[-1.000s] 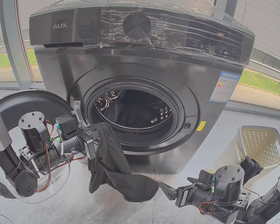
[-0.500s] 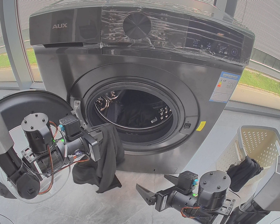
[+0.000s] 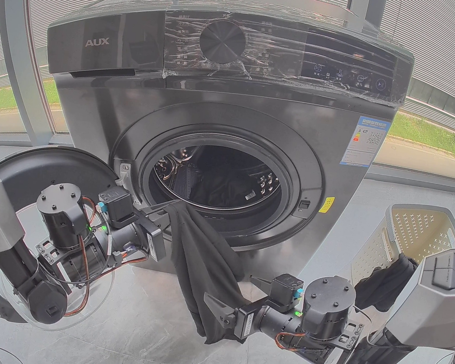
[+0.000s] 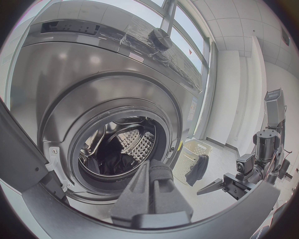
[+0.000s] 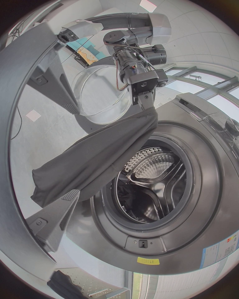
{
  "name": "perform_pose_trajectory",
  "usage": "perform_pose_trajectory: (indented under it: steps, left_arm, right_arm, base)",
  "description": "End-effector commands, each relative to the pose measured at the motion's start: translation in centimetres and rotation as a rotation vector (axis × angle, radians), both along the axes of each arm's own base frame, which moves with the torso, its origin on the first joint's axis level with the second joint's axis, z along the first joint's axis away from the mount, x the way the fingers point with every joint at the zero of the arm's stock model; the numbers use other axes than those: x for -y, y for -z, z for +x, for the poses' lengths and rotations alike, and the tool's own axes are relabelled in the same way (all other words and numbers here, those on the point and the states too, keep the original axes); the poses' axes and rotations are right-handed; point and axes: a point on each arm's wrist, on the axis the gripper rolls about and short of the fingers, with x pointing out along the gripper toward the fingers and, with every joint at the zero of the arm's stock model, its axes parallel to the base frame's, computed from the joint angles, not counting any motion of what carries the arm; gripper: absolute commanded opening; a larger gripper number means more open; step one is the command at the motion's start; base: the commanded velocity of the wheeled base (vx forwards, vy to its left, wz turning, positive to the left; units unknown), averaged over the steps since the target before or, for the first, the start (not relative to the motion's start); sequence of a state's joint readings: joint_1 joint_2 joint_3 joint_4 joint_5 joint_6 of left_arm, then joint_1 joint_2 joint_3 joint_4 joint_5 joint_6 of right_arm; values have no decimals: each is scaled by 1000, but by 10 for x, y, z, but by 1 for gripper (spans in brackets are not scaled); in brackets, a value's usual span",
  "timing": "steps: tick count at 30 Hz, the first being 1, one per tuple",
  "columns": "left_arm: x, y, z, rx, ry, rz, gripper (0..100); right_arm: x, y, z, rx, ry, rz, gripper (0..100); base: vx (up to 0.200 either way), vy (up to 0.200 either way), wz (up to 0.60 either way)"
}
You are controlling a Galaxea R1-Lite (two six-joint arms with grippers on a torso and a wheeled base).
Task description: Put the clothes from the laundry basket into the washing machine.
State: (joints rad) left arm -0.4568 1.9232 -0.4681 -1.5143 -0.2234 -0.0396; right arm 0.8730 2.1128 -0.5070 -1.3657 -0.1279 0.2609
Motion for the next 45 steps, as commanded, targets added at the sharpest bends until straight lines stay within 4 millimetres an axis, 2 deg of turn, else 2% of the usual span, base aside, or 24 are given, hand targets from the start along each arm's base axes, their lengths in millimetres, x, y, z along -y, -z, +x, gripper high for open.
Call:
perform_pose_trajectory:
  steps: [1,12,17,22,30,32,36,45]
  left_arm:
    - [1,1,0,-2,2,1,0]
    - [3,1,-1,-4,1,1,0]
    - [4,3,1,-8,-11,2,0]
    - [4,2,1,-6,-11,1,0]
    - [6,-5,6,21,-47,-24,0]
    - [6,-6,6,20,-47,-34,0]
    - [6,-6,5,20,-44,-34,0]
    - [10,-5,3,12,-31,-33,0]
  right_arm:
    - [-7,5,3,17,-10,0,100]
    - [-32,-7,9,88,-72,80,100]
    - [-35,10,13,68,-59,46,100]
    - [-41,12,23,89,-47,55,100]
    - [-44,27,32,74,-36,32,100]
    - [-45,34,41,80,-24,23,100]
    - [-49,40,48,94,-34,22,100]
    - [-73,52,68,100,-61,34,100]
  base:
    - [0,0,0]
    - [0,0,0]
    - [0,0,0]
    - [0,0,0]
    - [0,0,0]
    - [0,0,0]
    - [0,0,0]
    - [0,0,0]
